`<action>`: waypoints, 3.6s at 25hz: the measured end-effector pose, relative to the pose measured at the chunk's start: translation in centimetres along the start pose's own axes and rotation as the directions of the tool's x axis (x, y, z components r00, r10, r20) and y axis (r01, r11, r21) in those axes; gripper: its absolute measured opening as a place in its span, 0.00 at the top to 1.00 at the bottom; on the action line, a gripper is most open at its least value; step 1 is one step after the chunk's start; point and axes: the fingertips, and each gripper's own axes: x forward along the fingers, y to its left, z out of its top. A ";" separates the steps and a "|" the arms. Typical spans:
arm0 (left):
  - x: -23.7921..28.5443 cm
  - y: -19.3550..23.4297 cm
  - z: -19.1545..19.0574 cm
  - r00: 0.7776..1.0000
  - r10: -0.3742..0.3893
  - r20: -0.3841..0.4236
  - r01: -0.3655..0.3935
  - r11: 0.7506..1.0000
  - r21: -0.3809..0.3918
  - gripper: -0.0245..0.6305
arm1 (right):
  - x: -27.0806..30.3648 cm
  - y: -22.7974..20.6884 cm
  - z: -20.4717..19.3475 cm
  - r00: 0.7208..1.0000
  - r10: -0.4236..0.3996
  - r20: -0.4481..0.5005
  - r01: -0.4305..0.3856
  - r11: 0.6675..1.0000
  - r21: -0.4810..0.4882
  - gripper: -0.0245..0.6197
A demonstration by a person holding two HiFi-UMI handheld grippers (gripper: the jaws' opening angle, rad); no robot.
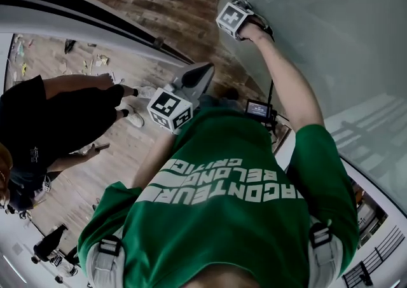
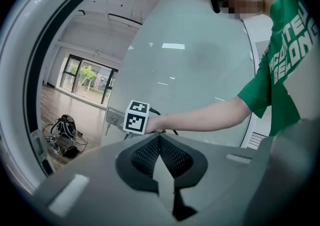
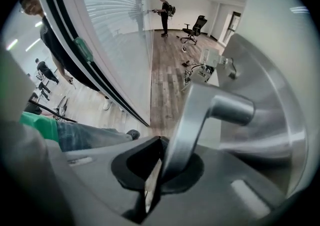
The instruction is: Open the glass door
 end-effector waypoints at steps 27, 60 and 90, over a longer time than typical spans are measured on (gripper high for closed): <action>12.3 -0.1 1.6 0.989 -0.138 -0.060 0.139 0.990 0.008 0.95 | 0.4 -11.5 -2.8 0.999 -0.034 0.021 0.031 0.989 0.145 0.97; 24.6 4.9 3.6 0.954 -0.277 -0.113 0.281 0.960 0.018 0.95 | 1.1 -25.1 -10.1 0.996 -0.082 -0.022 0.084 0.927 0.366 0.97; 37.6 4.9 6.2 0.899 -0.402 -0.175 0.408 0.913 -0.003 0.95 | -2.2 -37.5 -21.5 0.991 -0.119 -0.065 0.135 0.802 0.582 0.97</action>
